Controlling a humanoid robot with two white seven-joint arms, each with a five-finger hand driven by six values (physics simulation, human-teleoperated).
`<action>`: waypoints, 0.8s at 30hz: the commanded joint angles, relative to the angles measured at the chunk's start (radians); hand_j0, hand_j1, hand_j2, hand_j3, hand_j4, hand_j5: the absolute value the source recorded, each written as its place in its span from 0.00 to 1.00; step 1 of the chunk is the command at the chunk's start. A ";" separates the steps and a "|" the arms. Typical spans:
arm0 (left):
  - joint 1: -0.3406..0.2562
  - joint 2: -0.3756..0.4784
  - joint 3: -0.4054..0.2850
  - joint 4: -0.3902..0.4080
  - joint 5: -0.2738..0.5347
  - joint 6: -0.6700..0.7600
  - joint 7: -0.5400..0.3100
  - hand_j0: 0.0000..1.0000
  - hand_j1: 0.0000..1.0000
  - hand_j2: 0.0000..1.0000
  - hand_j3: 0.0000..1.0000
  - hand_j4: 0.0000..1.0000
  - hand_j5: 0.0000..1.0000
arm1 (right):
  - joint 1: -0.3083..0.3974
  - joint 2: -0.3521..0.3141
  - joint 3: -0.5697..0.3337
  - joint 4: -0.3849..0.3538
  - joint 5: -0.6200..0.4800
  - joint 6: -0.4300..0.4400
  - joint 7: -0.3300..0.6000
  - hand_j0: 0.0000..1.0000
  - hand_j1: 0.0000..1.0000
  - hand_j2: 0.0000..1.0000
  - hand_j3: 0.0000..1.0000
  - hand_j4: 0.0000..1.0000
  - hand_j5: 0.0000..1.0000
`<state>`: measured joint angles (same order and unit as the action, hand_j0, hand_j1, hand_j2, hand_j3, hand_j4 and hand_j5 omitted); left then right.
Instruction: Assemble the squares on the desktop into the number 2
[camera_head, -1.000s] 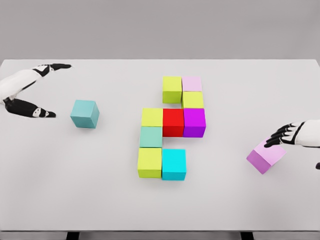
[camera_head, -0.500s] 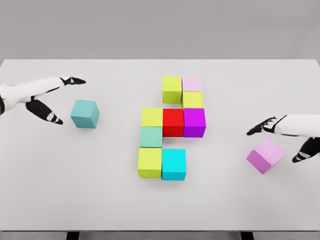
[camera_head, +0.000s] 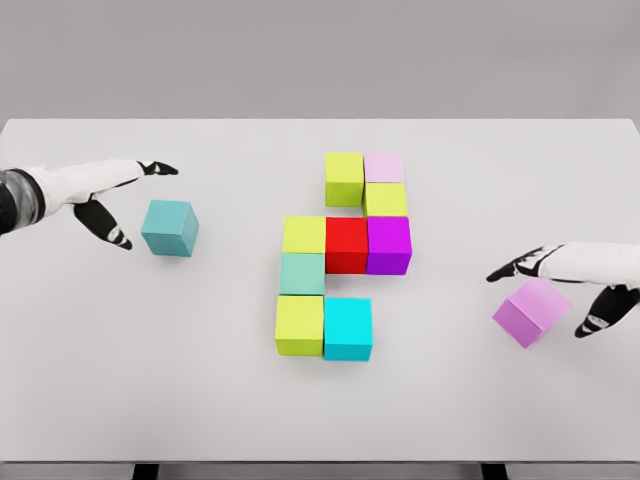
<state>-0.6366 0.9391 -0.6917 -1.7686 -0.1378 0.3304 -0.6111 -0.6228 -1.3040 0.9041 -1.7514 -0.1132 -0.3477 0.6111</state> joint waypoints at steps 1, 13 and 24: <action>0.002 -0.008 -0.039 0.000 -0.023 0.016 0.000 1.00 1.00 1.00 1.00 1.00 1.00 | 0.000 0.009 0.010 0.004 0.012 0.003 0.000 1.00 1.00 1.00 1.00 1.00 1.00; 0.000 -0.080 -0.049 0.034 -0.131 0.074 0.000 1.00 1.00 1.00 1.00 1.00 1.00 | 0.002 0.054 0.035 0.015 0.041 0.023 0.000 1.00 1.00 1.00 1.00 1.00 1.00; 0.000 -0.141 -0.065 0.080 -0.181 0.098 0.000 1.00 1.00 1.00 1.00 1.00 1.00 | 0.003 0.058 0.044 0.044 0.056 0.021 0.000 1.00 1.00 1.00 1.00 1.00 1.00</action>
<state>-0.6366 0.8074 -0.7560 -1.6967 -0.3088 0.4291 -0.6112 -0.6197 -1.2468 0.9463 -1.7104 -0.0580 -0.3271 0.6111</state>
